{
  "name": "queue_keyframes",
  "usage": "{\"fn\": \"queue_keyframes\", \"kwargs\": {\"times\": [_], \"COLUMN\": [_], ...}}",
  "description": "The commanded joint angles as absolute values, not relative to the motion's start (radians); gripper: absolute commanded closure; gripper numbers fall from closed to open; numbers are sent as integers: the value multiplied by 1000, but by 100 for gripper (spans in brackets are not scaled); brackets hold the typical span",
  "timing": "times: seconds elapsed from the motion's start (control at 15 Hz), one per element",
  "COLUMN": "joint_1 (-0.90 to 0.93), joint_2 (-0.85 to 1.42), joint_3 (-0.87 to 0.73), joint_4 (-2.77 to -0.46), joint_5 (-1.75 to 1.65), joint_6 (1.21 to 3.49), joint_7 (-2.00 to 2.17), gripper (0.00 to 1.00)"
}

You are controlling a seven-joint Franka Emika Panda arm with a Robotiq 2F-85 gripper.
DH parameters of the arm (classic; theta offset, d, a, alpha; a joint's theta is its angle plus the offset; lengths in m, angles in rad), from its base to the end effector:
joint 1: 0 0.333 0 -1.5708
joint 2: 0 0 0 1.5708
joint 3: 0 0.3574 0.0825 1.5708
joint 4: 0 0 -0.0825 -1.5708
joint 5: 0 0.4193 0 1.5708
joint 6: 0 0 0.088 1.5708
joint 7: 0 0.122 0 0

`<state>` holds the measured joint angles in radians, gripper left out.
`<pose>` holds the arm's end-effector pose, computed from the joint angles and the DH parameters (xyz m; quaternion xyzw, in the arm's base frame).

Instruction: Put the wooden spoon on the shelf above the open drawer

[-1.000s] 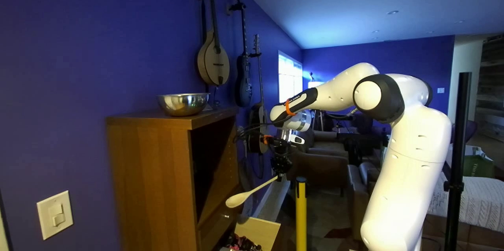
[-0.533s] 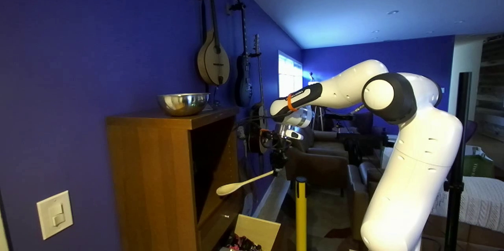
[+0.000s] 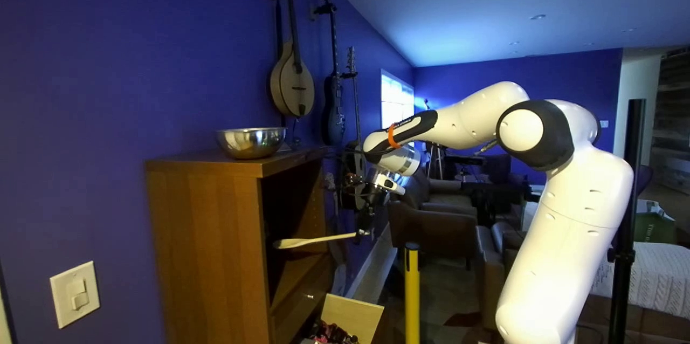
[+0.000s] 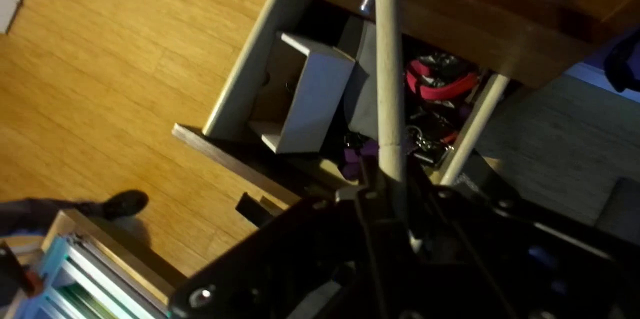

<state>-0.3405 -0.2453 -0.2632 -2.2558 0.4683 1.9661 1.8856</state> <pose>0.4246 -0.2560 0.4757 -0.2237 0.9436 0.1684 0.1765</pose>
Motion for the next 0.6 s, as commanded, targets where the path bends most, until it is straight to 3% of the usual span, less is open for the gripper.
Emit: {"fn": "queue_keyframes", "kwargs": {"times": [0.0, 0.4, 0.47, 0.53], "joint_1": [-301, -243, -237, -229], "joint_2": [-291, -263, -253, -252], "joint_3": [-208, -114, -148, -138], "joint_4": [-2308, -2392, -2355, -2370], "joint_5": [577, 541, 558, 556], "joint_6": [2115, 2447, 2378, 2407], "joint_7": [2064, 2303, 2256, 2272], "gripper": [97, 97, 86, 86]}}
